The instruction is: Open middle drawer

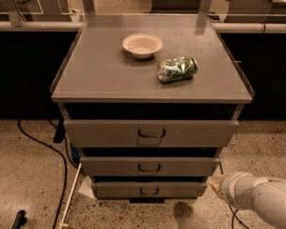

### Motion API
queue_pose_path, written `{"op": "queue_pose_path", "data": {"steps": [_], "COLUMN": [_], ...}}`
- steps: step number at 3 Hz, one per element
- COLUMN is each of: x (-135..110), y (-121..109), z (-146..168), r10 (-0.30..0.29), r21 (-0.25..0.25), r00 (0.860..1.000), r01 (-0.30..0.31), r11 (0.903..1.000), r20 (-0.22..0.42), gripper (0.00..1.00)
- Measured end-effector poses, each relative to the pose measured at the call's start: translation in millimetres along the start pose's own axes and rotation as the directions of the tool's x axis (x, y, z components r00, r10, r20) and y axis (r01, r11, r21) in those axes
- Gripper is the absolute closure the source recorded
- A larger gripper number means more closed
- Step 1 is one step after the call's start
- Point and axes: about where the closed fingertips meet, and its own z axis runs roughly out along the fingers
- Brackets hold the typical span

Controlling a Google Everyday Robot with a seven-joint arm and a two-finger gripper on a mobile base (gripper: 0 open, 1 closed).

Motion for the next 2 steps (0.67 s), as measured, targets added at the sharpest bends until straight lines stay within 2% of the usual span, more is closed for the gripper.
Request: {"op": "queue_pose_path", "data": {"steps": [1, 2], "x": [1.3, -1.9], "y": [-5.1, -21.8], "z": [11.2, 34.0], "r10": [0.077, 0.226], "r21": [0.016, 0.046], "r00": [0.996, 0.968], "r01": [-0.078, -0.232], "r11": [0.9969, 0.9717], "r20": [0.043, 0.112], "gripper": [1.00, 1.00]}}
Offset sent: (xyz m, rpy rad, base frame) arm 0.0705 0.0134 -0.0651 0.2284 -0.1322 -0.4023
